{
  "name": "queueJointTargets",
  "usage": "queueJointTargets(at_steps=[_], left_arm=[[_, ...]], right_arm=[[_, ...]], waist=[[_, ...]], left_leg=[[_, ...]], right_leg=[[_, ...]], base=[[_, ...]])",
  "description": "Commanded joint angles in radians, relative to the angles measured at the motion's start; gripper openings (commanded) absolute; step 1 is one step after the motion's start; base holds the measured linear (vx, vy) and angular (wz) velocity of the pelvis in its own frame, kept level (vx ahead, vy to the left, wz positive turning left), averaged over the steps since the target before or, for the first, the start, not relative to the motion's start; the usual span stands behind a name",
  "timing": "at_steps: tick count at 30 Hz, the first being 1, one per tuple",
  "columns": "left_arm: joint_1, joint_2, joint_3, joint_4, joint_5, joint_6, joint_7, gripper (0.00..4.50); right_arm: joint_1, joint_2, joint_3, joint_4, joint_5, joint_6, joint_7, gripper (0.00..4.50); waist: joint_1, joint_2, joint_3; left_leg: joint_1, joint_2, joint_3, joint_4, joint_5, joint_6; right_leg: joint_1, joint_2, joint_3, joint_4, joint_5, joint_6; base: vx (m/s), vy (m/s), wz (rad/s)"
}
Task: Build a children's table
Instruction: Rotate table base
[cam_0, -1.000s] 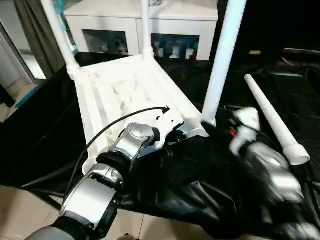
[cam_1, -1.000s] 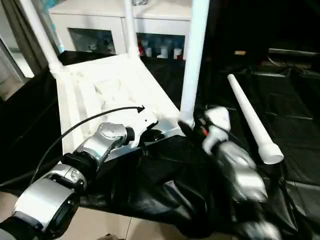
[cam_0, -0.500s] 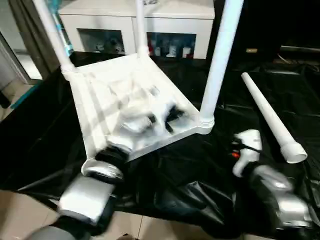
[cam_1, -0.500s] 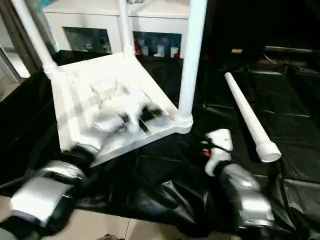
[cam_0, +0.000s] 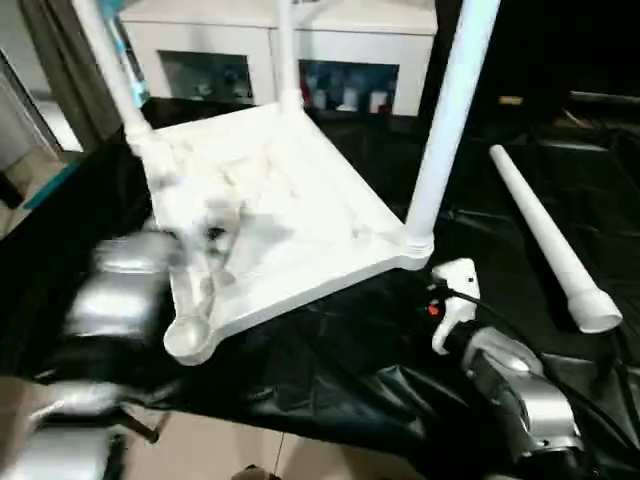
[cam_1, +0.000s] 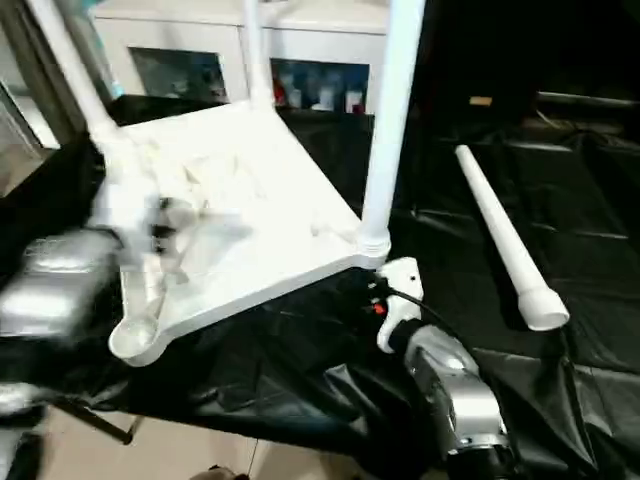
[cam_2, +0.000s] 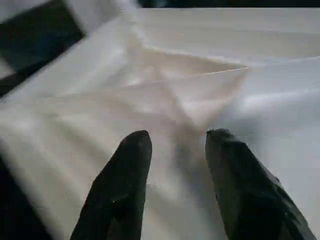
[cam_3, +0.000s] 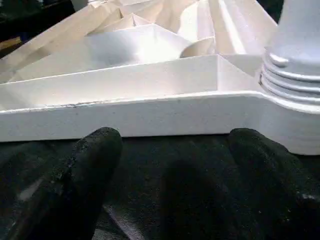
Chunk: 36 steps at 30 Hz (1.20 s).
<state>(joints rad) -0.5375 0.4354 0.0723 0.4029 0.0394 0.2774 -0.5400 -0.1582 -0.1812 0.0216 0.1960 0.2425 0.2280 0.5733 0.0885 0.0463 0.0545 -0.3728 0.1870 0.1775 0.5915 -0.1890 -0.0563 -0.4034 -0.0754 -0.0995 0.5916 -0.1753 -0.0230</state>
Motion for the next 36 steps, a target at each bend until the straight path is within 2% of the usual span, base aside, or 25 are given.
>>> queueJointTargets(at_steps=[1, 3, 5, 6, 8, 9, 10, 11, 12, 13, 15, 18, 20, 26, 29, 31, 32, 34, 36], left_arm=[[0.023, -0.002, -0.017, -0.050, -0.003, 0.002, -0.028, 2.03], [0.049, -0.029, -0.033, -0.126, -0.065, 0.015, -0.104, 2.03], [0.061, -0.040, -0.043, -0.167, -0.084, 0.056, -0.116, 2.03], [0.064, -0.038, -0.049, -0.170, -0.080, 0.074, -0.105, 2.03], [0.068, -0.030, -0.054, -0.172, -0.065, 0.106, -0.077, 2.03], [0.059, -0.008, -0.050, -0.134, -0.013, 0.111, -0.021, 2.03], [0.058, -0.004, -0.049, -0.128, -0.005, 0.111, -0.011, 2.03], [0.049, 0.019, -0.039, -0.096, 0.047, 0.112, 0.050, 2.03], [0.046, 0.033, -0.027, -0.083, 0.073, 0.113, 0.091, 2.03], [0.046, 0.041, -0.018, -0.080, 0.086, 0.116, 0.114, 2.03], [0.048, 0.056, 0.007, -0.080, 0.108, 0.131, 0.178, 2.03], [0.056, 0.077, 0.028, -0.086, 0.141, 0.161, 0.266, 2.03], [0.074, 0.098, 0.027, -0.089, 0.159, 0.198, 0.293, 2.03], [0.136, 0.110, -0.044, -0.101, 0.163, 0.312, 0.177, 2.03], [0.172, 0.126, -0.103, -0.144, 0.141, 0.383, 0.086, 2.03], [0.177, 0.129, -0.111, -0.156, 0.131, 0.396, 0.072, 2.03], [0.183, 0.126, -0.116, -0.187, 0.094, 0.407, 0.029, 2.03], [0.199, 0.123, -0.136, -0.257, 0.034, 0.414, -0.061, 2.03], [0.215, 0.126, -0.167, -0.315, -0.009, 0.396, -0.155, 2.03]], right_arm=[[-0.017, 0.002, 0.014, -0.011, 0.004, 0.000, 0.009, 3.86], [-0.022, 0.009, 0.015, -0.025, 0.007, -0.011, 0.015, 3.86], [-0.028, 0.011, 0.009, -0.028, 0.010, -0.014, 0.012, 3.86], [-0.030, 0.010, 0.007, -0.028, 0.011, -0.014, 0.010, 3.86], [-0.032, 0.008, 0.005, -0.029, 0.012, -0.011, 0.009, 3.86], [-0.029, 0.001, 0.006, -0.026, 0.004, -0.006, 0.004, 3.86], [-0.029, 0.001, 0.006, -0.025, 0.003, -0.006, 0.003, 3.86], [-0.028, -0.001, 0.008, -0.019, -0.003, -0.005, -0.003, 3.86], [-0.033, 0.000, 0.012, -0.003, -0.014, -0.010, -0.013, 3.86], [-0.037, 0.002, 0.014, 0.008, -0.023, -0.014, -0.019, 3.86], [-0.051, 0.014, 0.018, 0.031, -0.033, -0.018, -0.036, 3.86], [-0.084, 0.032, 0.023, 0.075, -0.047, -0.026, -0.061, 3.86], [-0.118, 0.043, 0.030, 0.119, -0.058, -0.030, -0.077, 3.86], [-0.202, 0.069, 0.042, 0.246, -0.101, -0.050, -0.125, 3.86], [-0.258, 0.082, 0.037, 0.321, -0.119, -0.071, -0.152, 3.86], [-0.267, 0.083, 0.036, 0.335, -0.119, -0.076, -0.153, 3.86], [-0.279, 0.082, 0.032, 0.350, -0.116, -0.082, -0.149, 3.86], [-0.286, 0.076, 0.025, 0.366, -0.115, -0.093, -0.143, 3.86], [-0.295, 0.066, 0.015, 0.390, -0.121, -0.112, -0.142, 3.86]], waist=[[-0.004, -0.006, -0.060], [-0.002, -0.011, -0.061], [-0.001, -0.009, -0.062], [-0.004, -0.005, -0.062], [-0.007, -0.011, -0.063], [-0.010, -0.005, -0.063], [-0.013, -0.008, -0.062], [-0.015, -0.008, -0.065], [-0.020, -0.013, -0.066], [-0.022, -0.010, -0.066], [-0.030, -0.006, -0.067], [-0.030, -0.015, -0.067], [-0.030, -0.013, -0.067], [-0.028, -0.003, -0.069], [-0.028, -0.006, -0.068], [-0.029, -0.005, -0.065], [-0.029, -0.013, -0.064], [-0.024, -0.011, -0.065], [-0.019, -0.008, -0.065]], left_leg=[[0.021, 0.051, -0.015, -0.075, -0.220, 0.039], [0.018, 0.051, -0.015, -0.076, -0.212, 0.034], [0.019, 0.053, -0.014, -0.076, -0.206, 0.030], [0.014, 0.052, -0.015, -0.077, -0.202, 0.028], [0.011, 0.047, -0.015, -0.075, -0.197, 0.031], [0.010, 0.044, -0.014, -0.073, -0.199, 0.033], [0.008, 0.043, -0.015, -0.073, -0.198, 0.034], [0.006, 0.040, -0.016, -0.071, -0.187, 0.036], [0.005, 0.039, -0.017, -0.070, -0.177, 0.040], [0.004, 0.039, -0.019, -0.069, -0.171, 0.040], [0.007, 0.041, -0.019, -0.068, -0.168, 0.042], [0.008, 0.043, -0.019, -0.068, -0.165, 0.050], [0.009, 0.043, -0.019, -0.069, -0.168, 0.048], [0.014, 0.044, -0.017, -0.067, -0.163, 0.033], [0.014, 0.044, -0.018, -0.069, -0.189, 0.025], [0.016, 0.043, -0.017, -0.069, -0.202, 0.023], [0.015, 0.043, -0.016, -0.070, -0.208, 0.024], [0.015, 0.046, -0.018, -0.070, -0.200, 0.022], [0.023, 0.047, -0.014, -0.068, -0.200, 0.023]], right_leg=[[0.040, -0.080, 0.063, -0.079, -0.304, -0.160], [0.043, -0.083, 0.065, -0.076, -0.304, -0.160], [0.039, -0.080, 0.066, -0.074, -0.283, -0.166], [0.043, -0.077, 0.066, -0.071, -0.260, -0.168], [0.048, -0.077, 0.065, -0.067, -0.243, -0.165], [0.048, -0.075, 0.064, -0.072, -0.247, -0.158], [0.051, -0.074, 0.064, -0.071, -0.249, -0.152], [0.054, -0.074, 0.063, -0.070, -0.248, -0.143], [0.056, -0.073, 0.061, -0.070, -0.242, -0.136], [0.056, -0.072, 0.061, -0.068, -0.237, -0.136], [0.053, -0.071, 0.059, -0.067, -0.223, -0.153], [0.051, -0.072, 0.060, -0.065, -0.219, -0.177], [0.050, -0.072, 0.059, -0.062, -0.215, -0.183], [0.045, -0.074, 0.063, -0.058, -0.185, -0.200], [0.047, -0.077, 0.063, -0.059, -0.199, -0.210], [0.046, -0.075, 0.063, -0.063, -0.217, -0.207], [0.047, -0.077, 0.064, -0.065, -0.230, -0.206], [0.048, -0.081, 0.065, -0.062, -0.242, -0.207], [0.040, -0.078, 0.066, -0.065, -0.235, -0.212]], base=[[0.000, 0.000, 0.00], [0.000, 0.000, 0.00], [0.000, 0.000, 0.00], [0.000, 0.000, 0.00], [0.000, 0.000, 0.00], [0.000, 0.000, 0.00], [0.000, 0.000, 0.00], [0.000, 0.000, 0.00], [0.000, 0.000, 0.00], [0.000, 0.000, 0.00], [0.000, 0.000, 0.00], [0.000, 0.000, 0.00], [0.000, 0.000, 0.00], [0.000, 0.000, 0.00], [0.000, 0.000, 0.00], [0.000, 0.000, 0.00], [0.000, 0.000, 0.00], [0.000, 0.000, 0.00], [0.000, 0.000, 0.00]])
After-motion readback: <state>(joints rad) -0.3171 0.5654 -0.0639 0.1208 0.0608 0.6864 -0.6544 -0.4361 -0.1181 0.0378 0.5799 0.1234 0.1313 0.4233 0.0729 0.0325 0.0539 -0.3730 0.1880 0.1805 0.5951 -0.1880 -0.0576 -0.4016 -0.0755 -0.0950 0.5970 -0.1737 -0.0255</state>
